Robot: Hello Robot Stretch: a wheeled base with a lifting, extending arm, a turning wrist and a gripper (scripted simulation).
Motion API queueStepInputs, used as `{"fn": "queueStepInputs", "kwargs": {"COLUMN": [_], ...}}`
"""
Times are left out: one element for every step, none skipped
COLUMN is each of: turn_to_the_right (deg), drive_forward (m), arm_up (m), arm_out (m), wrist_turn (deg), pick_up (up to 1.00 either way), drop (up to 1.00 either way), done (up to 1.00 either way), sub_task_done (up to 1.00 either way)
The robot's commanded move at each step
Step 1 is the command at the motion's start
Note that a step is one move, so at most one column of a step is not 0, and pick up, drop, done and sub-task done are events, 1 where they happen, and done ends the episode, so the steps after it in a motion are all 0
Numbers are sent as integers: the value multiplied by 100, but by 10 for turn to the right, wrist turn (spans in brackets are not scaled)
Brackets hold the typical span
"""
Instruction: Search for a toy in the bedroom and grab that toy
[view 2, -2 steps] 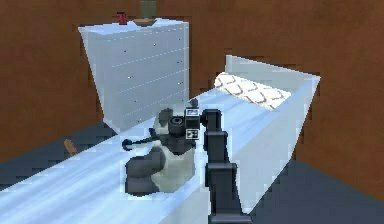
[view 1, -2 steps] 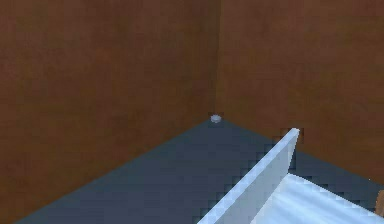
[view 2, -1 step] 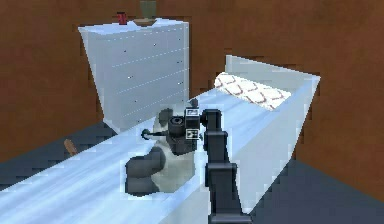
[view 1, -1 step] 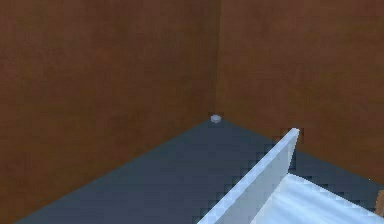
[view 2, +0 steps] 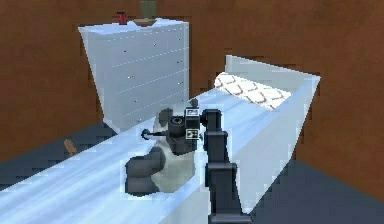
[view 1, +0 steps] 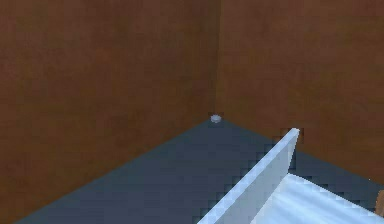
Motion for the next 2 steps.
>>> {"fn": "queueStepInputs", "kwargs": {"turn_to_the_right": [0, 0], "drive_forward": [0, 0], "arm_up": [10, 0], "arm_out": [0, 0], "wrist_turn": [0, 0], "pick_up": [0, 0], "drop": [0, 0], "done": [0, 100], "sub_task_done": [0, 0]}}
